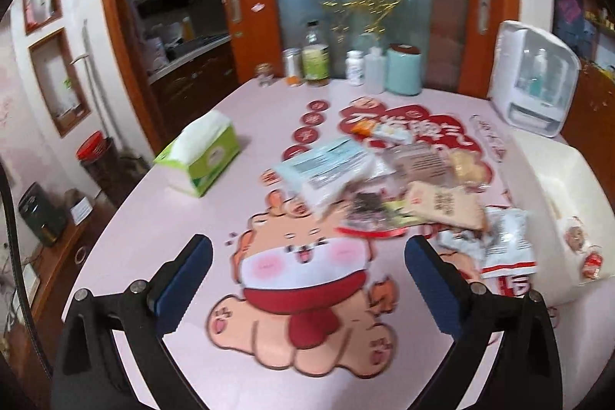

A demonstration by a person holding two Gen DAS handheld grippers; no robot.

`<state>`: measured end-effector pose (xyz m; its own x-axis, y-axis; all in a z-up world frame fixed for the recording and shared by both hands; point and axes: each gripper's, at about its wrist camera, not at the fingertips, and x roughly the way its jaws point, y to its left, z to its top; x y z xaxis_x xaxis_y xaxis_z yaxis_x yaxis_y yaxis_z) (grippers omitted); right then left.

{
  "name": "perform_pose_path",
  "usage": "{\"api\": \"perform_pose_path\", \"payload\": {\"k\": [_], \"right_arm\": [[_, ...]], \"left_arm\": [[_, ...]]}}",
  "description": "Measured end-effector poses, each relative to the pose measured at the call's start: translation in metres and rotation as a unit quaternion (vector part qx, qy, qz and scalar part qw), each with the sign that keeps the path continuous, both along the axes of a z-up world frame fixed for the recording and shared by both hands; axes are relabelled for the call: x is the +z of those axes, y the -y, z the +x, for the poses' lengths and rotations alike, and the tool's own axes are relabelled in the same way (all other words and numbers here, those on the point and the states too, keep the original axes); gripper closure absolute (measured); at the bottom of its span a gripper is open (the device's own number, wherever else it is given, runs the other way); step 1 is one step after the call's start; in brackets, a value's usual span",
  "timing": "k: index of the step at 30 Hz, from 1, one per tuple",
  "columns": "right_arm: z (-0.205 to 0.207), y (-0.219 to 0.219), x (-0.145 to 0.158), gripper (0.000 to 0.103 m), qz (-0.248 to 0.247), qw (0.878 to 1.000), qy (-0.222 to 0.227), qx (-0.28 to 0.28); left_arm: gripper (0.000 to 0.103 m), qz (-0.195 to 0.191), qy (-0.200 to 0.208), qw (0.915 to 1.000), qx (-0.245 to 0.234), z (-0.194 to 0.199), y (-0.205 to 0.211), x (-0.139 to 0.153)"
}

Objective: Organize snacks
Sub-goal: 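Withdraw both tools back over the snack pile, then grasp the dark chocolate bar with right tool while left tool grasps clear biscuit pack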

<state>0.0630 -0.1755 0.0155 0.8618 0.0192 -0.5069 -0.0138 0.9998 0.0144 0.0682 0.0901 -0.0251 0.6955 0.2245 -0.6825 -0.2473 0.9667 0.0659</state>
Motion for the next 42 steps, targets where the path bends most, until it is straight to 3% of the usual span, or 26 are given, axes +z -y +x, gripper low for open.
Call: {"api": "perform_pose_path", "payload": {"k": [10, 14, 18, 26, 31, 35, 41, 42], "right_arm": [[0.028, -0.039, -0.022, 0.035, 0.003, 0.997, -0.042, 0.064], [0.042, -0.056, -0.033, 0.035, -0.002, 0.994, -0.06, 0.09], [0.057, -0.068, -0.043, 0.035, -0.001, 0.99, -0.077, 0.117], [0.122, -0.11, -0.065, 0.035, 0.052, 0.965, -0.171, 0.194], [0.177, -0.148, -0.085, 0.035, 0.062, 0.943, -0.248, 0.215], [0.205, -0.175, -0.106, 0.035, 0.047, 0.933, -0.283, 0.216], [0.223, -0.197, -0.146, 0.036, 0.029, 0.918, -0.336, 0.208], [0.222, -0.198, -0.146, 0.036, 0.022, 0.923, -0.324, 0.209]], "left_arm": [[0.003, 0.002, -0.016, 0.9987, 0.048, 0.006, -0.061, -0.03], [0.003, 0.003, -0.023, 0.9986, 0.047, 0.015, -0.077, -0.036], [0.003, 0.032, -0.021, 0.9986, 0.035, 0.027, -0.081, -0.035], [0.003, 0.008, -0.072, 0.9957, -0.057, 0.092, -0.088, -0.04], [0.004, 0.052, -0.113, 0.9868, -0.104, 0.153, -0.094, -0.033], [0.008, 0.077, -0.142, 0.9827, -0.092, 0.196, -0.107, -0.026], [0.008, 0.09, -0.171, 0.9742, -0.116, 0.216, -0.106, -0.031], [0.008, 0.096, -0.177, 0.9718, -0.123, 0.218, -0.102, -0.034]]}}
